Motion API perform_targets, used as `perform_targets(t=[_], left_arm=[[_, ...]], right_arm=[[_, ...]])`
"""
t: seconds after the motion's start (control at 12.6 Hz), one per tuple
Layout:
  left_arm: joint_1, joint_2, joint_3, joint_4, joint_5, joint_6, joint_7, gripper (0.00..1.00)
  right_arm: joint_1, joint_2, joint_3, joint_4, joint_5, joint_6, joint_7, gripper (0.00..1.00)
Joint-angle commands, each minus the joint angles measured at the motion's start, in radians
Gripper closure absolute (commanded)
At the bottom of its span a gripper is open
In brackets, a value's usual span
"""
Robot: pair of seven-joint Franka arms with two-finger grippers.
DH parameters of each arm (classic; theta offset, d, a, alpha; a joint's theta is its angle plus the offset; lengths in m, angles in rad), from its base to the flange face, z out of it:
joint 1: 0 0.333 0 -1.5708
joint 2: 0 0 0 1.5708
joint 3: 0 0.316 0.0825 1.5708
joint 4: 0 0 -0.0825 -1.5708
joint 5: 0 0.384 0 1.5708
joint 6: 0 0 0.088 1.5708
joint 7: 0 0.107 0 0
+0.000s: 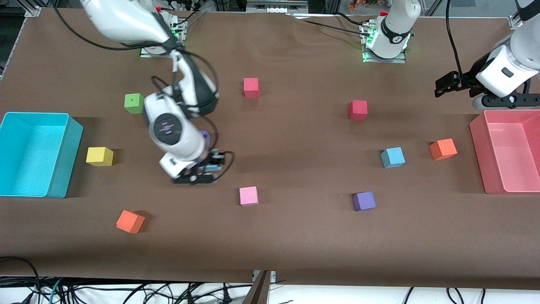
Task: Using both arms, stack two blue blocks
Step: 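Lift the light blue cube with the right gripper toward the table middle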
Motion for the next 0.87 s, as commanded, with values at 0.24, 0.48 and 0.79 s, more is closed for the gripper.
perform_targets(t=[0.24,0.48,0.79], left_arm=[[0.015,-0.004,-0.008,0.002,-0.023,-0.009,0.004,0.0],[0.015,0.002,-0.008,-0.02,-0.023,0.026,0.001,0.0],[0.015,0.032,-0.01,-0.072,-0.023,0.127,-0.007,0.0]], right_arm=[[0.147,0.126,-0.015,0.005,-0.016,0.078,0.143,0.76],[0.158,0.163,-0.015,-0.01,-0.01,0.171,0.143,0.56],[0.155,0.124,-0.016,-0.007,-0.002,0.165,0.13,0.0]])
